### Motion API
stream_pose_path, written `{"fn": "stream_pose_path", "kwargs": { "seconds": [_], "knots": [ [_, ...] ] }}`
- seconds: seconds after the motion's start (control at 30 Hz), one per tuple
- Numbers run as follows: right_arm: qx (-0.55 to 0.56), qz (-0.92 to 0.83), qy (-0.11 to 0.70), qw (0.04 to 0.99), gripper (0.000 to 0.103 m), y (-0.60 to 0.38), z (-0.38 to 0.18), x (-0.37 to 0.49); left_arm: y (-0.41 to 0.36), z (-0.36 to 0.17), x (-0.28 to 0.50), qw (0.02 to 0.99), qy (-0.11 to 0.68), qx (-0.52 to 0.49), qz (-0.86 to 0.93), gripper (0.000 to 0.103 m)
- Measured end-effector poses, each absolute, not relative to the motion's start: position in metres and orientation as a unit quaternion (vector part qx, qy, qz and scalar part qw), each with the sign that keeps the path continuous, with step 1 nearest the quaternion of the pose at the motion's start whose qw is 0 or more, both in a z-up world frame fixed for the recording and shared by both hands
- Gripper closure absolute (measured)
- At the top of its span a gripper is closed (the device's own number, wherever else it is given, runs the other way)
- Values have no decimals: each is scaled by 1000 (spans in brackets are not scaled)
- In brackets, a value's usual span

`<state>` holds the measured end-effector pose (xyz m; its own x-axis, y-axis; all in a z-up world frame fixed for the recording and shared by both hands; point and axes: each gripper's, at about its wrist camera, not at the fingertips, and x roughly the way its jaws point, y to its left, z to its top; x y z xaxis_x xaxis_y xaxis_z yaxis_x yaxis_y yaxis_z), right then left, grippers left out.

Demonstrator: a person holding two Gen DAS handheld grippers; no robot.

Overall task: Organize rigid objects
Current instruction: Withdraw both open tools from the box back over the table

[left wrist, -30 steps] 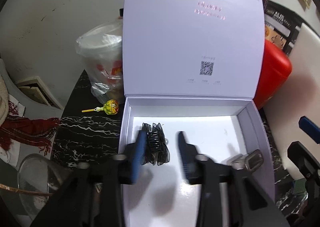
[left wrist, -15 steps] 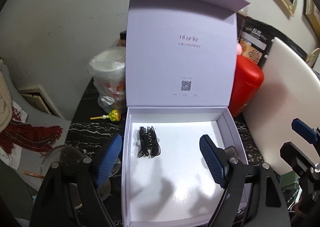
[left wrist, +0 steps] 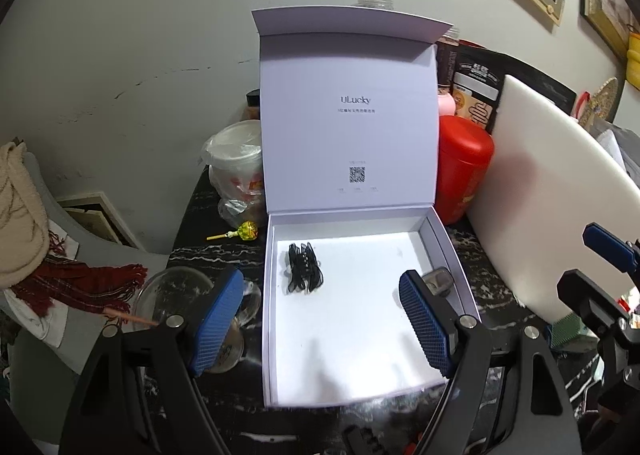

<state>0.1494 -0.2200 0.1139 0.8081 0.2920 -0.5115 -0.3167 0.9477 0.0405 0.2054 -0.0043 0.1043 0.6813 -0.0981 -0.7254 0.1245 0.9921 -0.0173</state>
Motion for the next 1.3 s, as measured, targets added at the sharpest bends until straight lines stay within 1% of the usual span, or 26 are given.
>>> {"fn": "stream_pose_path", "kwargs": {
  "seconds": [0.37,0.43,0.63,0.87,1.07,1.3],
  "knots": [
    [-23,152,255,955,29,-226,119,107,-7,112,164,919,388,25,-64,23],
    [-22,150,255,955,25,-227,119,100,-8,112,156,919,387,26,-66,23],
    [-18,150,253,956,24,-230,116,78,-9,114,132,920,384,29,-70,23],
    [-14,149,256,955,17,-230,110,57,-9,110,107,918,388,37,-68,23],
    [-14,151,262,953,14,-227,102,38,-11,103,87,917,393,52,-56,23],
    [-13,149,273,950,14,-224,90,21,-9,92,67,911,403,54,-63,23]
  ]
}}
